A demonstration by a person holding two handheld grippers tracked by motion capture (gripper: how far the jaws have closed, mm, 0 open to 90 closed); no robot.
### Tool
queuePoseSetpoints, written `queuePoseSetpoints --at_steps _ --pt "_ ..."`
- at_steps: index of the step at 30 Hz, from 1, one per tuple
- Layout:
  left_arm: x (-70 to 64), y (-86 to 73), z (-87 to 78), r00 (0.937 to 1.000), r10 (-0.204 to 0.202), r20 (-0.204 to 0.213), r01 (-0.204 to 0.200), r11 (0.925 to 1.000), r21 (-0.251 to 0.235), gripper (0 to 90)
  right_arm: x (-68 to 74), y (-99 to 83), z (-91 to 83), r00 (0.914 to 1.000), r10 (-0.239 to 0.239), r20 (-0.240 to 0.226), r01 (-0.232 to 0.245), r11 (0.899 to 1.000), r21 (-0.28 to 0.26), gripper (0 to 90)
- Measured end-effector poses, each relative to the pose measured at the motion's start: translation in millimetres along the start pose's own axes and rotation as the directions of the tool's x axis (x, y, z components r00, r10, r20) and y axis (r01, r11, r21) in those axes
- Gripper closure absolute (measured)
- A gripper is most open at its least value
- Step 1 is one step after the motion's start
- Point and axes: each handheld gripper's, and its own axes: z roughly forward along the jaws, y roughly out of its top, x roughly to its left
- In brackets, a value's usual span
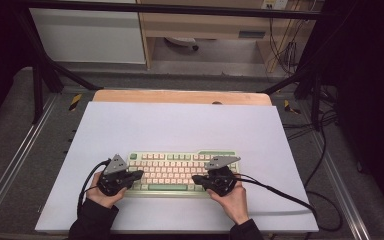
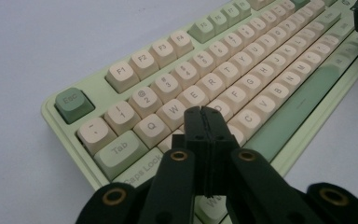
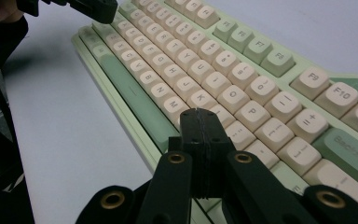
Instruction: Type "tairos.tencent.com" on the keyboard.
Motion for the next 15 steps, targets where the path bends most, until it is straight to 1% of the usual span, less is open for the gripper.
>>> queuePoseSetpoints --at_steps 3,6,15 --pt "0.7 -0.3 -0.9 1.0000 -0.003 0.002 0.003 1.0000 -0.003 89.6 3.1 2.7 5.2 1.0000 -0.005 -0.004 0.005 1.000 0.006 90.0" --pt "1.1 -0.3 -1.4 1.0000 -0.004 0.001 0.004 1.0000 -0.006 89.6 5.6 4.4 10.7 1.0000 0.005 -0.007 -0.005 1.000 0.008 90.0" --pt "3.1 -0.4 -2.7 0.9999 -0.010 0.002 0.010 0.9999 -0.011 89.6 15.2 15.4 29.1 0.9998 -0.014 -0.016 0.014 1.000 0.016 90.0"
